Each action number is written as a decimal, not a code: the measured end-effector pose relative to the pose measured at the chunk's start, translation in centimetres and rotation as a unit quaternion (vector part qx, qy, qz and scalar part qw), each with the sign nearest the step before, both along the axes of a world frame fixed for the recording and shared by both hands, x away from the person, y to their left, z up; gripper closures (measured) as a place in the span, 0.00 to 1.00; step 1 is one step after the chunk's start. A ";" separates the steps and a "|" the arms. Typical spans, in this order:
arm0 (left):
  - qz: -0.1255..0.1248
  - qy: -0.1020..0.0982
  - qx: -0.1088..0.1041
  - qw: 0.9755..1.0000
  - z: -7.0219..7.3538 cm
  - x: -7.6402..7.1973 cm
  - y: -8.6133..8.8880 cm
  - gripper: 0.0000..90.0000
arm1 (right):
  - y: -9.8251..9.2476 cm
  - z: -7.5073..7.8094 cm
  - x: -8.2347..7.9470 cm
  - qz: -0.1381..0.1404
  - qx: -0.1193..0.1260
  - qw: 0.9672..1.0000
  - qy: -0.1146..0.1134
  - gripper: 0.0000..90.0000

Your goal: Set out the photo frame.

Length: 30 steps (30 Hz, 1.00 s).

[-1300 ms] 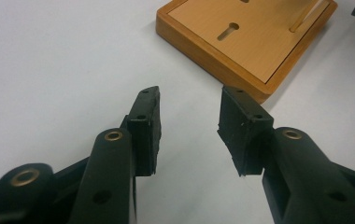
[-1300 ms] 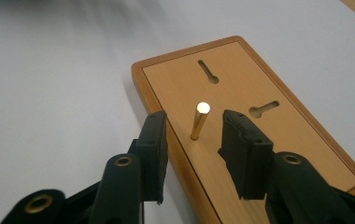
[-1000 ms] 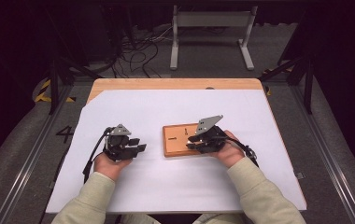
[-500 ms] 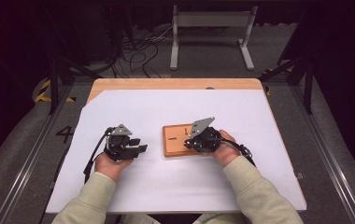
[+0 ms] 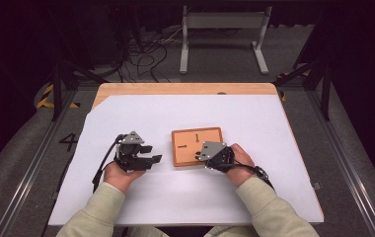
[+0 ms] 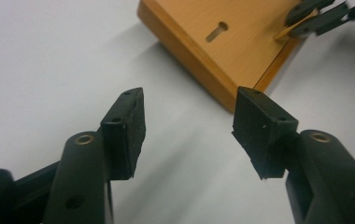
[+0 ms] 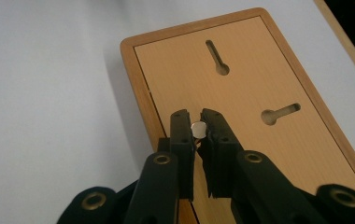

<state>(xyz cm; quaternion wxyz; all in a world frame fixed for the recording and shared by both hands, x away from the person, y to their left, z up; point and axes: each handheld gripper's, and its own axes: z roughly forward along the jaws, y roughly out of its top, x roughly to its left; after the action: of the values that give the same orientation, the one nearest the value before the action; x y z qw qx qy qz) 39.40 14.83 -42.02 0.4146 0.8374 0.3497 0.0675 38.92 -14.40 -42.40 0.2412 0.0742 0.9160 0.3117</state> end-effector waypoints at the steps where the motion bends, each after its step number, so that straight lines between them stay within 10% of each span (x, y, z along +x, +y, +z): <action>1: -0.002 -0.002 -0.002 1.000 0.1 0.0 -0.2 0.45 | 0.0 0.0 -0.2 0.001 -0.004 1.000 -0.008 0.93; 30: 0.020 0.065 -0.070 0.995 0.4 3.7 -2.8 0.27 | -0.1 -1.1 -2.2 -0.008 0.005 0.998 -0.062 0.92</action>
<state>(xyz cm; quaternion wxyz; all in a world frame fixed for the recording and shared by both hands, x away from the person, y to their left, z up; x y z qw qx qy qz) 43.08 12.08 -41.60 0.4469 0.8021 0.3960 -0.0034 36.76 -14.48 -43.47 0.2998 0.0636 0.8969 0.3187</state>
